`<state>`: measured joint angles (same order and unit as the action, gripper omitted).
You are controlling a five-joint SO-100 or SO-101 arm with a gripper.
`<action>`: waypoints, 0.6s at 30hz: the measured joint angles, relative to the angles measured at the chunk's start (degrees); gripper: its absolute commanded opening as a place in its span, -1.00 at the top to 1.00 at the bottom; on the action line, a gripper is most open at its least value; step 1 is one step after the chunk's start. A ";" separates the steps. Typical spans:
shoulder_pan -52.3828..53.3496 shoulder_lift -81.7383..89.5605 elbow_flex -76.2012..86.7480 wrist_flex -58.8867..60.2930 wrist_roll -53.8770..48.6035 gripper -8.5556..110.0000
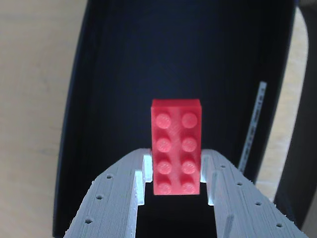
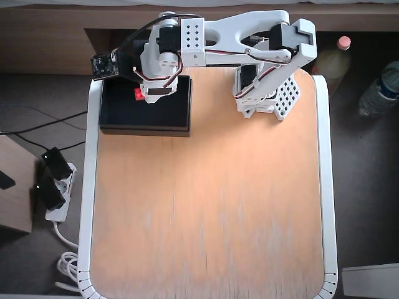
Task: Grasp a lego block and put it in the bin.
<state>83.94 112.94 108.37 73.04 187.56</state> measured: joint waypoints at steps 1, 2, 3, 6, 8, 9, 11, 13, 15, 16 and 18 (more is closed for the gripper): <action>0.18 0.00 0.00 -0.18 0.00 0.76; 0.26 0.00 0.00 -0.18 0.00 0.73; 0.26 0.00 0.00 -0.35 0.00 0.72; 0.26 0.00 0.00 -0.35 0.00 0.65; 0.26 0.00 0.00 -0.35 0.00 0.62; 0.26 0.00 0.00 -0.35 0.00 0.61; 0.26 0.00 0.00 -0.35 0.00 0.58; 0.26 0.00 0.00 -0.35 0.00 0.58; 0.26 0.18 0.00 -0.35 -0.18 0.58; 0.26 0.53 0.00 -0.35 -0.35 0.58; -0.35 1.49 0.00 -0.35 -1.05 0.58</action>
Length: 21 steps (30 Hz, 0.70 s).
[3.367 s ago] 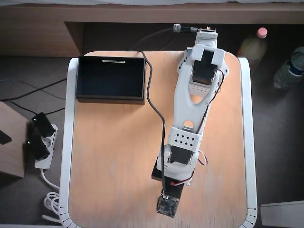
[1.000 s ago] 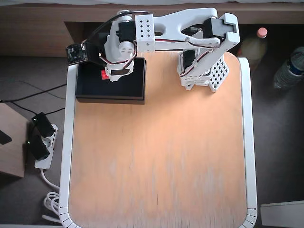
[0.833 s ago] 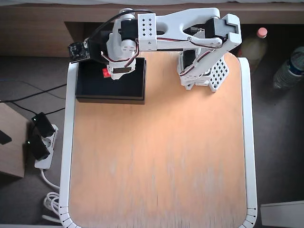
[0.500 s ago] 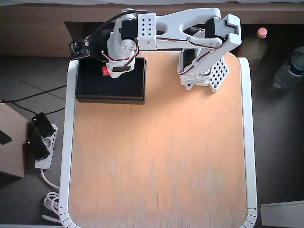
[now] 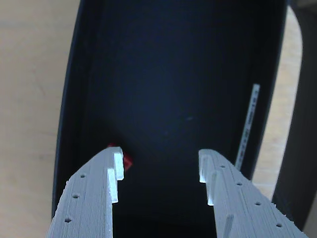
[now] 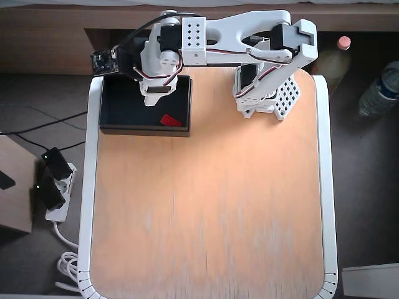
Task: Grasp a lego block and put it in the bin.
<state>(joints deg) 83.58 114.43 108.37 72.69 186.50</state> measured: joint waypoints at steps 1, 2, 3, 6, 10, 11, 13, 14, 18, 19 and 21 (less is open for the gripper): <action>-0.18 0.79 0.00 0.00 -0.35 0.58; -0.62 1.58 0.00 0.00 -0.88 0.58; -1.23 2.46 0.00 0.00 -1.32 0.58; -3.78 5.62 0.00 0.00 -2.55 0.59; -8.79 10.46 0.00 0.00 -4.39 0.65; -10.28 11.69 0.00 0.00 -4.92 0.68; -13.71 14.24 0.00 0.00 -6.06 0.71; -15.38 15.38 0.00 0.00 -6.50 0.72; -23.12 20.04 0.00 0.00 -8.09 0.78; -25.22 21.01 0.00 0.00 -8.44 0.79; -29.36 22.94 0.26 0.00 -8.96 0.83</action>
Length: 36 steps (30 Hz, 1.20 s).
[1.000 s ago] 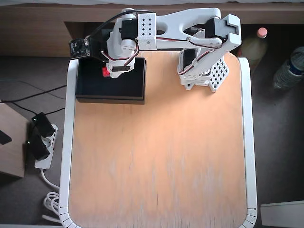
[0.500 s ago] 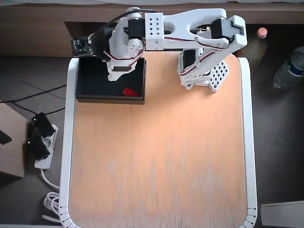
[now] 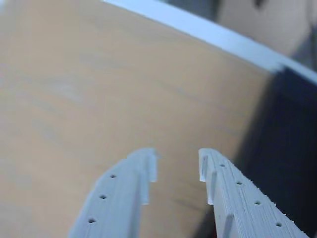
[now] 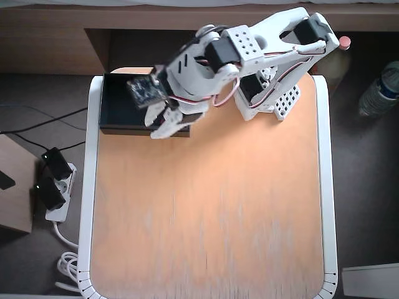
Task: Grasp a lego block and put it in the bin.
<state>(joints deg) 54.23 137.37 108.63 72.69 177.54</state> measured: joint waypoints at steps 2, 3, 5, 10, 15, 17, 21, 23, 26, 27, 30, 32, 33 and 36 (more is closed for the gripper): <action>-4.04 2.11 1.32 0.00 -0.26 0.85; -5.98 3.25 2.37 0.00 -0.26 0.85; -9.93 5.98 5.19 0.00 -0.26 0.85; -18.81 14.33 13.01 0.00 -0.35 0.85; -26.37 22.85 20.30 0.00 -0.44 0.85; -29.44 25.93 23.73 0.00 -0.35 0.86; -35.07 30.59 29.97 0.00 0.09 0.86; -37.53 31.73 32.08 0.00 0.09 0.86; -41.40 32.43 34.72 0.00 -0.70 0.86; -42.54 32.52 35.68 0.00 -0.97 0.86; -45.62 33.49 39.81 0.00 -1.41 0.86; -47.46 34.89 43.33 -0.09 -1.76 0.86; -48.34 35.77 45.09 -0.35 -1.76 0.86; -50.45 39.46 50.89 -1.58 -1.76 0.86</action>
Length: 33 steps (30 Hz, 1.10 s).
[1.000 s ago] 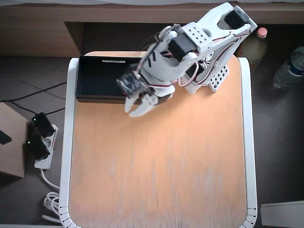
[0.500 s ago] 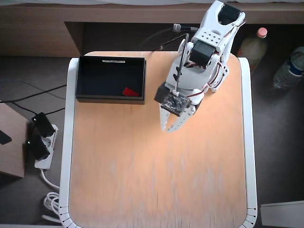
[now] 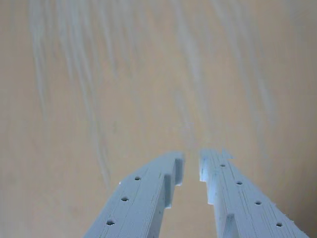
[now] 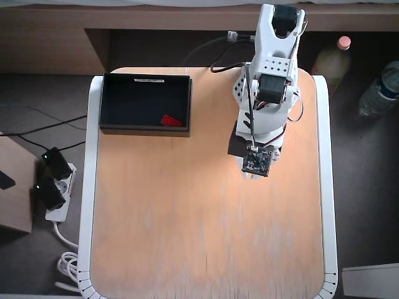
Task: Grasp a lego block and put it in the bin.
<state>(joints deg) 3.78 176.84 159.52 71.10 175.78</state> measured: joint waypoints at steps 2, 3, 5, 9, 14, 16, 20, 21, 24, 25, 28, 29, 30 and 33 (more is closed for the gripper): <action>-1.23 2.11 3.34 -0.53 0.00 0.86; -1.76 2.99 4.92 -0.62 0.00 0.86; -2.64 4.57 7.38 -0.62 0.00 0.86; -3.87 6.86 10.11 -0.62 -0.18 0.86; -4.31 6.94 13.10 -0.62 -0.09 0.86; -4.31 6.94 13.36 -0.62 -0.09 0.86; -4.31 6.94 13.45 -0.35 -2.11 0.86; -4.31 6.94 13.45 -0.26 -2.90 0.86; -4.31 6.94 13.45 1.14 -4.31 0.85; -4.31 6.94 13.45 2.20 -4.75 0.85; -4.31 6.94 13.45 4.31 -7.21 0.85; -4.31 6.94 13.45 4.57 -7.91 0.85; -4.31 6.94 13.45 4.75 -8.26 0.85; -4.31 6.94 13.45 5.01 -8.88 0.85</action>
<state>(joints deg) -0.53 183.78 172.97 76.11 166.90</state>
